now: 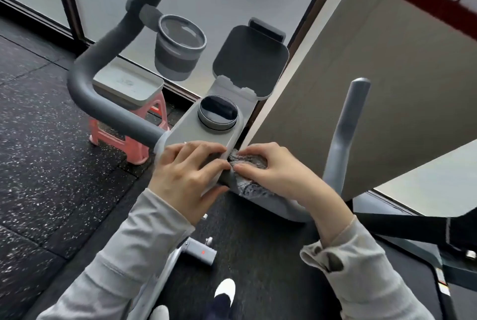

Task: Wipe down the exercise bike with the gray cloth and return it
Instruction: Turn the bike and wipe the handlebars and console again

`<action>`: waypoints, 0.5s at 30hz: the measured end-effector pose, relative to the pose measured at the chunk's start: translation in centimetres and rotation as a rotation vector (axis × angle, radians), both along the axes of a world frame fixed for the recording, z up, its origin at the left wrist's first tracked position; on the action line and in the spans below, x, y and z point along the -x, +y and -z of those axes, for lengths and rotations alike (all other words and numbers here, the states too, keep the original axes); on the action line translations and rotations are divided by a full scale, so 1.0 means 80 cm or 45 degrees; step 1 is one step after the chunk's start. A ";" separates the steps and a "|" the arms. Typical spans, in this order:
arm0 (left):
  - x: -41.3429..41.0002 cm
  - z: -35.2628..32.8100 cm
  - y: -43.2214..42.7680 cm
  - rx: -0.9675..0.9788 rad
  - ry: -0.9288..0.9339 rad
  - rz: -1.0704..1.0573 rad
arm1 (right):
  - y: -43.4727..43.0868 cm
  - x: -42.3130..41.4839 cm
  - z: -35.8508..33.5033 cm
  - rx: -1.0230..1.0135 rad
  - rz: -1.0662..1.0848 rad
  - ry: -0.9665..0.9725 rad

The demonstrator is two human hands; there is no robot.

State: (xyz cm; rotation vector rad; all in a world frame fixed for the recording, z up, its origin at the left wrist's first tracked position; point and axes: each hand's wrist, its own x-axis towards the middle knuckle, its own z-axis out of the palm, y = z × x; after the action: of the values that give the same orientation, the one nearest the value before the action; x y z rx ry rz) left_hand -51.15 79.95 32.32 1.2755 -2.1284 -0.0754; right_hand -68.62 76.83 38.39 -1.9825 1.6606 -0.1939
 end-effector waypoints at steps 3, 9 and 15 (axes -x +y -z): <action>0.000 -0.001 0.001 -0.019 0.008 0.003 | -0.002 0.011 -0.007 -0.055 -0.119 0.062; 0.001 -0.003 0.000 -0.031 0.010 0.019 | -0.005 0.050 -0.024 -0.148 -0.320 0.294; 0.039 -0.013 0.002 -0.040 -0.008 0.107 | 0.000 0.097 -0.036 -0.193 -0.482 0.494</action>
State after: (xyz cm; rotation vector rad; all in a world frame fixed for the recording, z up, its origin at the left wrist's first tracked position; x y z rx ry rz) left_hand -54.24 80.13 33.35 1.2055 -2.1934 -0.1410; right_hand -76.40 76.82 41.29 -2.2672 1.4224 0.4683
